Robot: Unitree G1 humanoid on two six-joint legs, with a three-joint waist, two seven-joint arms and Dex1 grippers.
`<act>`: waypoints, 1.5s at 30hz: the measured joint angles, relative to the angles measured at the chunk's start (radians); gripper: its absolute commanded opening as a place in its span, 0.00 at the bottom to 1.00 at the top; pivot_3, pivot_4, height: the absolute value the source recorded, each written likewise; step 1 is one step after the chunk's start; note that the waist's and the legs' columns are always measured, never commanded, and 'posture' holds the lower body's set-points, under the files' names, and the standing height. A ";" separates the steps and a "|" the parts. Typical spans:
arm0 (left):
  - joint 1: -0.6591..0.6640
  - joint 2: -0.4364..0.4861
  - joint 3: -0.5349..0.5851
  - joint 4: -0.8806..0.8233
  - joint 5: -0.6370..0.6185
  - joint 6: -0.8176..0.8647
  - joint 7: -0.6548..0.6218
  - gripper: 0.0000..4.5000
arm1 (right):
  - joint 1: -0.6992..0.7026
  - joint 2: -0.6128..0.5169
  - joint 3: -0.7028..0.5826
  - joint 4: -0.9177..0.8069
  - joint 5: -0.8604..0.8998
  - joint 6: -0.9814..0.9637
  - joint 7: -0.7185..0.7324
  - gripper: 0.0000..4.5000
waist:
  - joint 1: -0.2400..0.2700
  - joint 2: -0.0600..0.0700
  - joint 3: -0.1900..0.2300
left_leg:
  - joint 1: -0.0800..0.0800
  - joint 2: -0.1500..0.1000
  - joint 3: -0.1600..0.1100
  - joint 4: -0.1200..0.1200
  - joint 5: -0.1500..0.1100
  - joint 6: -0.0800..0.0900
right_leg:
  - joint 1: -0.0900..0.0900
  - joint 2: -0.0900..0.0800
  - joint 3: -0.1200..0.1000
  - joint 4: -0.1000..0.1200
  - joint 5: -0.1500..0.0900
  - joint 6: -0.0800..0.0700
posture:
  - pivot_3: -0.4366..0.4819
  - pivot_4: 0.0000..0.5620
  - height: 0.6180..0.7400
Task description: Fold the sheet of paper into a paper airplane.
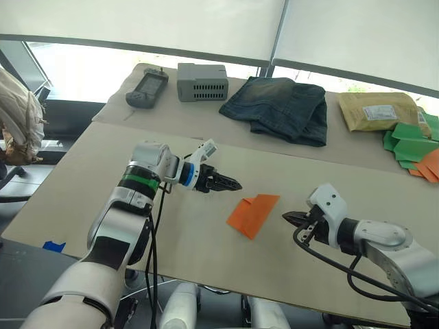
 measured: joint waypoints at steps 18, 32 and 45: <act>0.129 0.004 0.056 -0.216 0.018 -0.191 -0.098 0.85 | -0.019 0.022 -0.079 0.007 0.024 0.013 -0.090 0.00 | 0.026 0.000 0.002 | -0.009 0.004 0.000 0.007 0.000 0.000 | -0.005 -0.001 0.001 -0.001 0.008 -0.007 | 0.48 0.27 0.91; 0.635 0.055 0.313 -1.106 -0.023 -0.515 0.310 0.85 | -0.006 0.277 -0.218 0.100 0.030 -0.131 -0.234 0.00 | -0.029 0.001 0.002 | -0.009 0.006 0.001 0.008 0.001 -0.001 | -0.006 0.000 0.001 0.002 0.010 -0.008 | 0.48 0.27 0.91; 0.521 0.033 0.152 -0.980 -0.121 -0.235 0.357 0.85 | 0.109 0.164 -0.155 0.075 0.006 -0.156 -0.154 0.00 | -0.087 0.002 0.000 | 0.003 0.037 0.067 0.006 -0.001 -0.002 | -0.026 0.017 0.032 0.005 0.023 -0.002 | 0.48 0.27 0.82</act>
